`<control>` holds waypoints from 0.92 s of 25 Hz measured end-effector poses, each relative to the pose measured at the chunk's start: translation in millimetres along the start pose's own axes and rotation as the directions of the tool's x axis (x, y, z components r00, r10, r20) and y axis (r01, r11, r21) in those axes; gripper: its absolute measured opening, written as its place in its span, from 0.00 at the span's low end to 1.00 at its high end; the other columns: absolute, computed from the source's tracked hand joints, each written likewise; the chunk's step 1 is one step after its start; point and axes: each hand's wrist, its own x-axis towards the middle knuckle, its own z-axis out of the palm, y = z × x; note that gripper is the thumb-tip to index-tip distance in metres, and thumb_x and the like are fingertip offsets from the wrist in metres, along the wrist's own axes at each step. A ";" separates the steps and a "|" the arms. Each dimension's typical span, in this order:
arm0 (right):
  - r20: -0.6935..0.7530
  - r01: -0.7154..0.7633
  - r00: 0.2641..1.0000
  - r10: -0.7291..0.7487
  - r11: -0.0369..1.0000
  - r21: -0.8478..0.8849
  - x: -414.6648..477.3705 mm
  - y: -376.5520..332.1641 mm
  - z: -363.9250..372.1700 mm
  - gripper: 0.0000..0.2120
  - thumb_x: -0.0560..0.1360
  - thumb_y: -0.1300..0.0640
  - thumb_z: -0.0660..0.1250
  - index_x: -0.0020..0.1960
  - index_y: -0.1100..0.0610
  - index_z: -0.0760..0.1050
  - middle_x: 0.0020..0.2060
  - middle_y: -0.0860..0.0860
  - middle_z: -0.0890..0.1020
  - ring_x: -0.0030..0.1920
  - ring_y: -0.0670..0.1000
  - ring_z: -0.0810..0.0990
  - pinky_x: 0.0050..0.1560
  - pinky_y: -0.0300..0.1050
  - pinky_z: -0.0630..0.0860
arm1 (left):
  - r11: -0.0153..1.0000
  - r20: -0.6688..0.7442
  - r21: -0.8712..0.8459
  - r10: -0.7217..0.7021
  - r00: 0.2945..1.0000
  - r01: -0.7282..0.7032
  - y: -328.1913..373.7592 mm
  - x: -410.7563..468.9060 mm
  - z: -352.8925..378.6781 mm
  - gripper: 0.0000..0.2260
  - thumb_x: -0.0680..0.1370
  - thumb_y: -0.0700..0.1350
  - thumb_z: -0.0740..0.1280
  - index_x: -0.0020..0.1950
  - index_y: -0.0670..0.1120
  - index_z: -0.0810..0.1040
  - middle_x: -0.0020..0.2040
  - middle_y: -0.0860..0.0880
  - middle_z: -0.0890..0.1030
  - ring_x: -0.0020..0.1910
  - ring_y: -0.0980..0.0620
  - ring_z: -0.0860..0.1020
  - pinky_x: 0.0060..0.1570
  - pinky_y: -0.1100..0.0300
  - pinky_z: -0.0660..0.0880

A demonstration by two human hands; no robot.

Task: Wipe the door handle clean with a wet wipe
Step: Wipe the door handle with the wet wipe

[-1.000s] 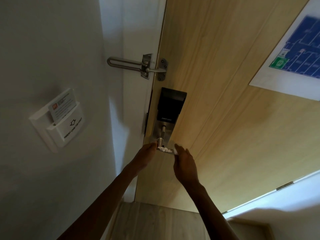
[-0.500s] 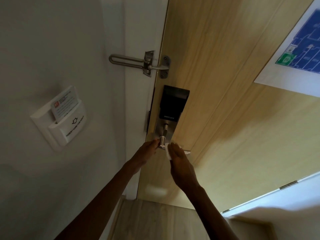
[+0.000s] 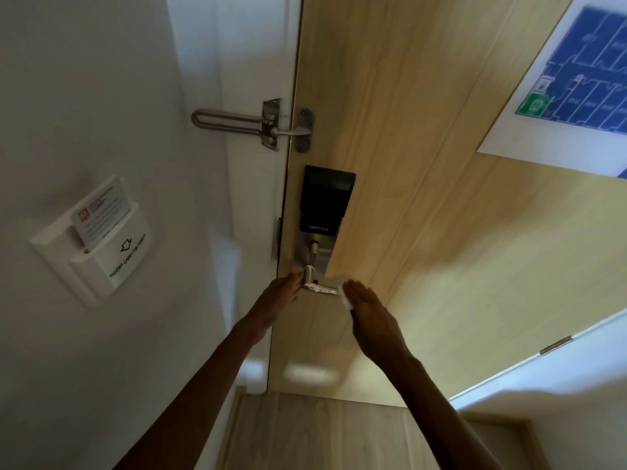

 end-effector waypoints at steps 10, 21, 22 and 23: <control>-0.059 -0.140 0.985 0.162 0.950 0.280 15.8 -9.8 -24.9 0.15 0.83 0.62 0.56 0.66 0.58 0.74 0.55 0.56 0.84 0.38 0.45 0.83 0.39 0.32 0.72 | 0.986 -0.001 -0.143 -0.091 0.996 0.090 11.9 4.7 -13.3 0.32 0.79 0.64 0.43 0.71 0.45 0.70 0.70 0.46 0.73 0.69 0.50 0.71 0.65 0.58 0.68; -0.038 0.213 0.975 -0.218 0.972 -0.101 11.7 -56.1 24.6 0.33 0.74 0.67 0.69 0.76 0.62 0.59 0.74 0.62 0.65 0.72 0.61 0.66 0.69 0.54 0.65 | 0.952 0.081 -0.231 -0.188 0.979 0.202 31.2 14.1 -29.0 0.37 0.79 0.64 0.39 0.68 0.40 0.72 0.68 0.41 0.75 0.69 0.46 0.72 0.66 0.55 0.67; -0.027 0.242 0.968 -0.248 0.961 -0.135 9.9 -51.8 24.8 0.36 0.72 0.68 0.70 0.76 0.62 0.59 0.74 0.62 0.65 0.73 0.61 0.65 0.69 0.54 0.63 | 0.951 0.081 -0.231 -0.192 0.978 0.205 31.0 14.2 -28.5 0.37 0.79 0.64 0.39 0.68 0.40 0.72 0.68 0.42 0.75 0.69 0.46 0.72 0.66 0.55 0.67; -0.014 0.272 0.961 -0.278 0.950 -0.152 8.2 -45.8 23.4 0.37 0.71 0.70 0.70 0.76 0.62 0.58 0.74 0.62 0.64 0.73 0.61 0.64 0.70 0.55 0.63 | 0.953 0.080 -0.223 -0.189 0.979 0.203 30.1 13.6 -27.9 0.37 0.79 0.64 0.39 0.68 0.40 0.72 0.68 0.42 0.75 0.69 0.46 0.72 0.67 0.55 0.67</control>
